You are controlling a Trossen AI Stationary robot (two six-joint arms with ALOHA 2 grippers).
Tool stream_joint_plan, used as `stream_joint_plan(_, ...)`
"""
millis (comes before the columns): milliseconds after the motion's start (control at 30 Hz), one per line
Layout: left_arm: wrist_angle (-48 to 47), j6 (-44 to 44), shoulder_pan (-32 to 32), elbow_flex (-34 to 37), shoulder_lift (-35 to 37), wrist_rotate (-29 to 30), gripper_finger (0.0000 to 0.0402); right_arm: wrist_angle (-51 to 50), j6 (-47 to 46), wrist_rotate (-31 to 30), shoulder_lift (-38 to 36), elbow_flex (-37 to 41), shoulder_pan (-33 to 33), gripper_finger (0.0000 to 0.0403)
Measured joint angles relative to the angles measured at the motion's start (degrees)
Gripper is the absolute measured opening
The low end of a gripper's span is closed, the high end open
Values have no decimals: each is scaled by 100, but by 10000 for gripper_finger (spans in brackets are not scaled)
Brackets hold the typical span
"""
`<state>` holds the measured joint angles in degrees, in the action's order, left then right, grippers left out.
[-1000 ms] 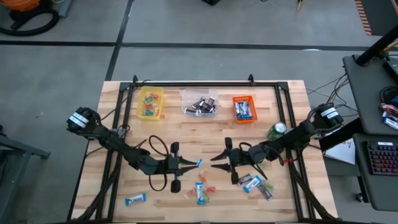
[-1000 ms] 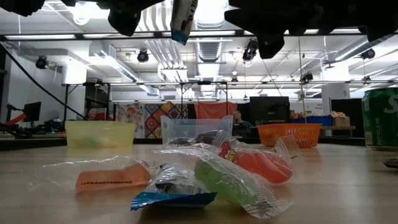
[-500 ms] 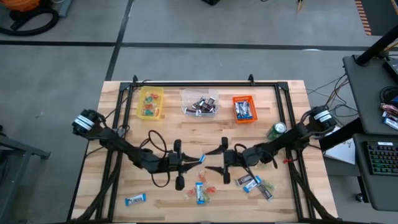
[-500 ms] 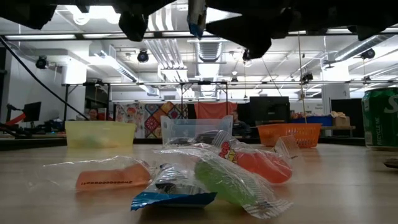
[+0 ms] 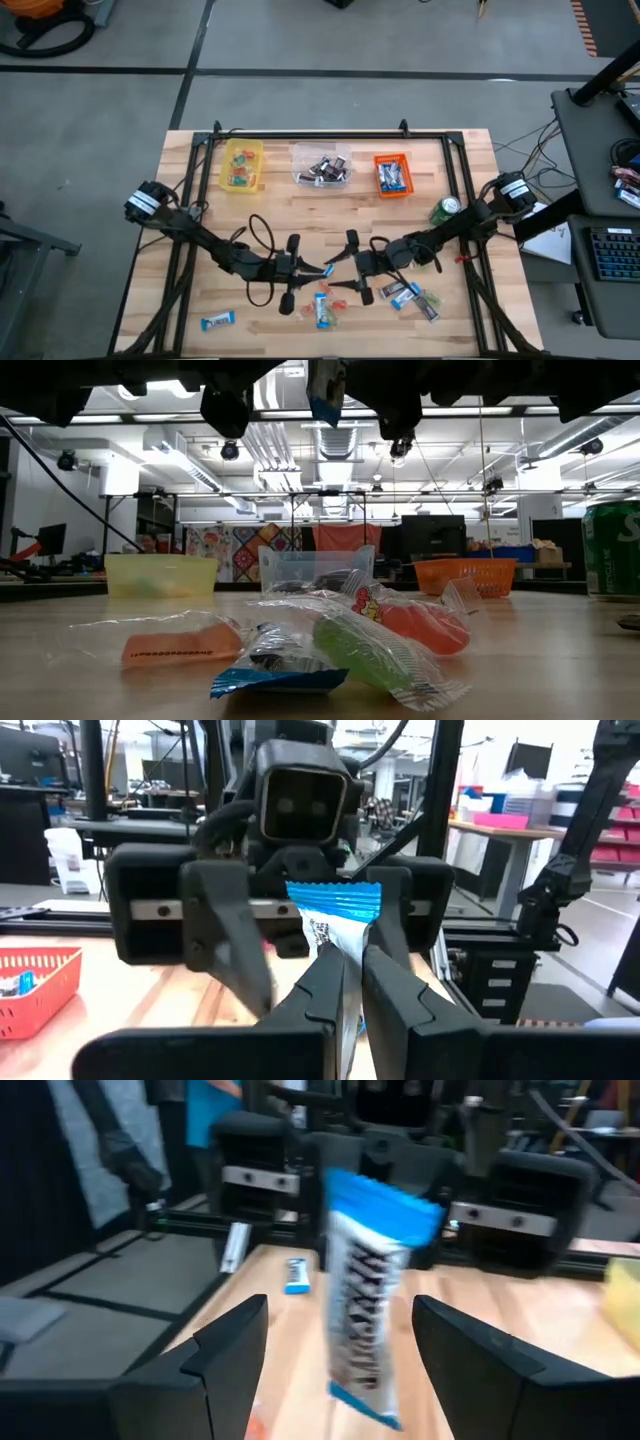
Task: Organize candy in baskets
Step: Put the white chocolate bar chocolate into the orange bin
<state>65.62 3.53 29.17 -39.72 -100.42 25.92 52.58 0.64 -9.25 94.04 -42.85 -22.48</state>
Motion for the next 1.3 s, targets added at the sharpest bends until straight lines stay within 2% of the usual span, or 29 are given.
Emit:
stream_joint_plan(133,171,-7,-5,0,-117,-54,6,0,22,322,0,0,0,228)
stream_joint_plan(367,256,-18,-13,-2,-167,-151,6,-3,42,334,0,0,0,181)
stream_joint_plan(767,263,25,-9,-2,-167,-157,12,-17,138,332,0,0,2,25)
stream_joint_plan(1067,23,9,-13,-1,-34,-92,87,-294,97,332,-36,0,11,19)
stream_joint_plan(1233,-950,11,-13,-2,329,-84,121,-795,-76,281,-250,0,57,19)
stream_joint_plan(1300,-1450,59,-13,-2,508,-84,129,-1214,-186,-21,-387,0,79,19)
